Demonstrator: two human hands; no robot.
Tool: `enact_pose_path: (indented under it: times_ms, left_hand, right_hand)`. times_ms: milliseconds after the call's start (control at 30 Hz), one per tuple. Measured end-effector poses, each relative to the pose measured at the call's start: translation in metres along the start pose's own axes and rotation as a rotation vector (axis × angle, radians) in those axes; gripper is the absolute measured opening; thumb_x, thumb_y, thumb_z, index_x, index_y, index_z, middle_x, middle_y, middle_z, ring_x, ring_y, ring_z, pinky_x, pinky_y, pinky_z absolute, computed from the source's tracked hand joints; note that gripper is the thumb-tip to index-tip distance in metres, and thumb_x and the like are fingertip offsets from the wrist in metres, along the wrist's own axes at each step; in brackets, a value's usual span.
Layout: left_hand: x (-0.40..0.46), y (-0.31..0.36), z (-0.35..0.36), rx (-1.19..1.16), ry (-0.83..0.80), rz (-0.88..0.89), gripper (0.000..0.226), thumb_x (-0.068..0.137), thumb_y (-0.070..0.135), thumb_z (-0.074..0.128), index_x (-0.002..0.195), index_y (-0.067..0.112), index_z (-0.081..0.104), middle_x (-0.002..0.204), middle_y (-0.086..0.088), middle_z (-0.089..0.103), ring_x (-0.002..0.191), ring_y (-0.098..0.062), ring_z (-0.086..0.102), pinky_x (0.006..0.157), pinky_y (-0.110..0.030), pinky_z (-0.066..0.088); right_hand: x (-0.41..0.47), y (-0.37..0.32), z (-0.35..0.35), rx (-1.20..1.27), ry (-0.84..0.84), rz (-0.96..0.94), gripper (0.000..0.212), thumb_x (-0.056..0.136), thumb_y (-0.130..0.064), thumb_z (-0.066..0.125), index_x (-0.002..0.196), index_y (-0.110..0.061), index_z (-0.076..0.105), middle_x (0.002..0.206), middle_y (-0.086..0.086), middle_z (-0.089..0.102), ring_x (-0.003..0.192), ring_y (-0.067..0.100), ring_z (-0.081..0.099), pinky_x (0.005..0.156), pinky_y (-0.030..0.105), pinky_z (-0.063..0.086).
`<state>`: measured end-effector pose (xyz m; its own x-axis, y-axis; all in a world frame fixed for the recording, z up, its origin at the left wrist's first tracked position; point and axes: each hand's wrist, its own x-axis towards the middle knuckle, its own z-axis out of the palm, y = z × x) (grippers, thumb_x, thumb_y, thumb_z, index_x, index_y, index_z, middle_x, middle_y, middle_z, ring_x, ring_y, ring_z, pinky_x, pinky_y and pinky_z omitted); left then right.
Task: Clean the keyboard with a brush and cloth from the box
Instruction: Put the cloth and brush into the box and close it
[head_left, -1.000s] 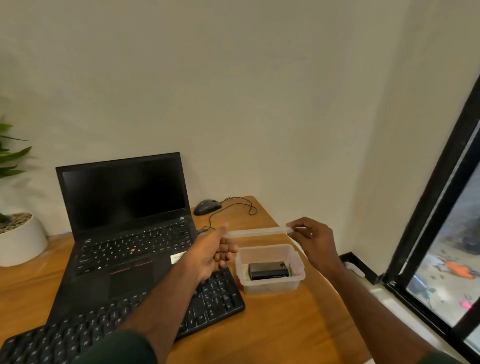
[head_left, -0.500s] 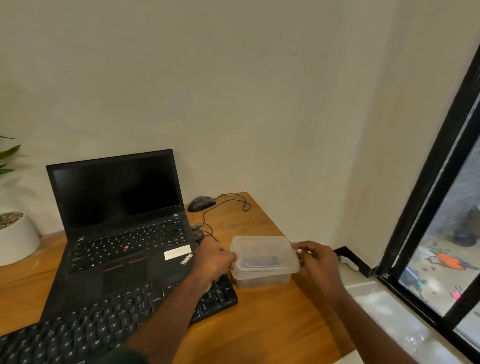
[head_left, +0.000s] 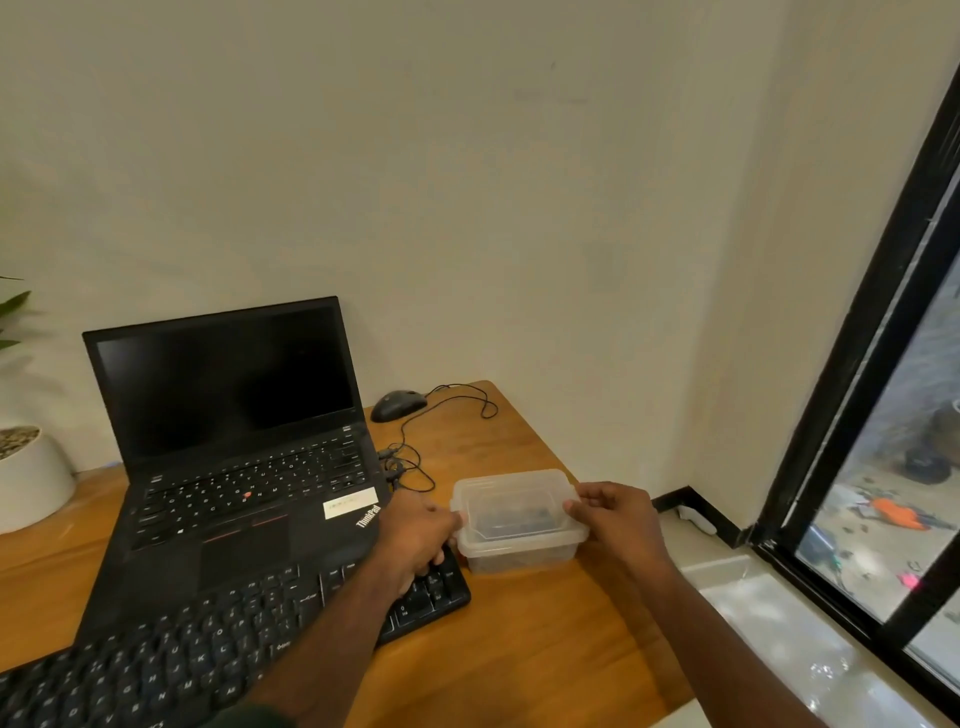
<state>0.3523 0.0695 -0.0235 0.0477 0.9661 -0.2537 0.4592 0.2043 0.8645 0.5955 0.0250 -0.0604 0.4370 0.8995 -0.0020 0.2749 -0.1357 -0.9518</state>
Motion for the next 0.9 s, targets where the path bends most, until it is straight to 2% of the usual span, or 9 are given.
enact_pose_path:
  times_ms: [67,100,200,300,467,533,600,767,900]
  left_hand:
    - [0.001,0.002,0.004,-0.028,0.007,-0.013,0.021,0.090,0.010,0.067,0.074,-0.003,0.070,0.051,-0.008,0.057,0.037,-0.014,0.042,0.037,-0.020,0.027]
    - [0.001,0.003,0.006,-0.038,0.010,-0.022,0.020,0.090,0.009,0.067,0.077,-0.005,0.070,0.047,-0.006,0.055,0.034,-0.012,0.040,0.037,-0.020,0.027]
    - [0.005,0.004,0.010,-0.063,0.012,-0.044,0.019,0.093,0.011,0.065,0.086,-0.007,0.069,0.048,-0.009,0.055,0.031,-0.012,0.039,0.035,-0.019,0.026]
    - [0.008,0.005,0.011,-0.070,-0.012,-0.065,0.018,0.094,0.013,0.063,0.090,-0.004,0.066,0.057,-0.015,0.060,0.035,-0.015,0.044,0.034,-0.020,0.026]
    - [0.006,0.002,0.013,-0.055,-0.024,-0.022,0.014,0.097,0.014,0.061,0.093,0.002,0.067,0.067,-0.018,0.069,0.041,-0.018,0.056,0.033,-0.022,0.031]
    - [0.004,0.003,0.015,-0.042,-0.004,0.004,0.013,0.097,0.013,0.061,0.092,0.004,0.067,0.068,-0.017,0.073,0.043,-0.018,0.060,0.032,-0.022,0.034]
    - [0.004,0.004,0.017,-0.013,-0.001,0.029,0.013,0.098,0.014,0.060,0.093,0.005,0.068,0.064,-0.015,0.072,0.045,-0.019,0.064,0.032,-0.022,0.037]
    - [0.008,0.005,0.021,0.017,-0.008,0.037,0.018,0.099,0.016,0.058,0.095,-0.001,0.064,0.061,-0.014,0.071,0.069,-0.037,0.073,0.035,-0.024,0.043]
    - [0.007,0.003,0.021,-0.032,-0.032,0.035,0.016,0.100,0.015,0.057,0.100,0.001,0.065,0.070,-0.014,0.074,0.057,-0.029,0.072,0.032,-0.021,0.038]
  right_hand:
    - [0.007,0.002,-0.001,0.019,-0.016,0.049,0.026,0.086,-0.021,0.079,0.110,-0.019,0.072,0.107,-0.001,0.075,0.090,0.018,0.073,0.083,0.043,0.063]
    - [0.011,0.002,-0.002,0.014,-0.021,0.069,0.025,0.085,-0.022,0.079,0.109,-0.019,0.072,0.106,0.000,0.074,0.091,0.020,0.074,0.083,0.045,0.063]
    - [0.018,0.001,-0.005,-0.034,-0.062,0.159,0.030,0.088,-0.033,0.076,0.111,-0.016,0.068,0.101,0.004,0.074,0.082,0.023,0.075,0.072,0.037,0.065]
    - [0.017,-0.002,-0.005,-0.047,-0.149,0.235,0.036,0.092,-0.044,0.068,0.108,-0.011,0.069,0.085,0.008,0.077,0.067,0.021,0.072,0.065,0.031,0.062]
    - [0.013,-0.001,-0.001,-0.008,-0.126,0.261,0.036,0.095,-0.042,0.066,0.106,-0.007,0.071,0.084,0.009,0.074,0.064,0.020,0.066,0.064,0.028,0.058]
    - [0.011,0.001,0.005,0.002,-0.027,0.222,0.031,0.093,-0.038,0.070,0.106,-0.010,0.071,0.091,0.006,0.074,0.070,0.019,0.069,0.064,0.030,0.061]
    - [0.007,0.002,0.012,-0.064,0.078,0.127,0.025,0.093,-0.034,0.071,0.107,-0.014,0.073,0.097,0.002,0.075,0.079,0.018,0.072,0.075,0.036,0.064]
    - [0.000,0.004,0.020,-0.240,0.132,-0.063,0.031,0.099,-0.036,0.061,0.119,-0.016,0.073,0.106,-0.001,0.075,0.085,0.012,0.070,0.082,0.029,0.059]
    - [-0.001,0.005,0.018,-0.301,0.139,-0.125,0.032,0.100,-0.035,0.059,0.121,-0.015,0.073,0.107,0.000,0.076,0.085,0.012,0.071,0.083,0.028,0.060]
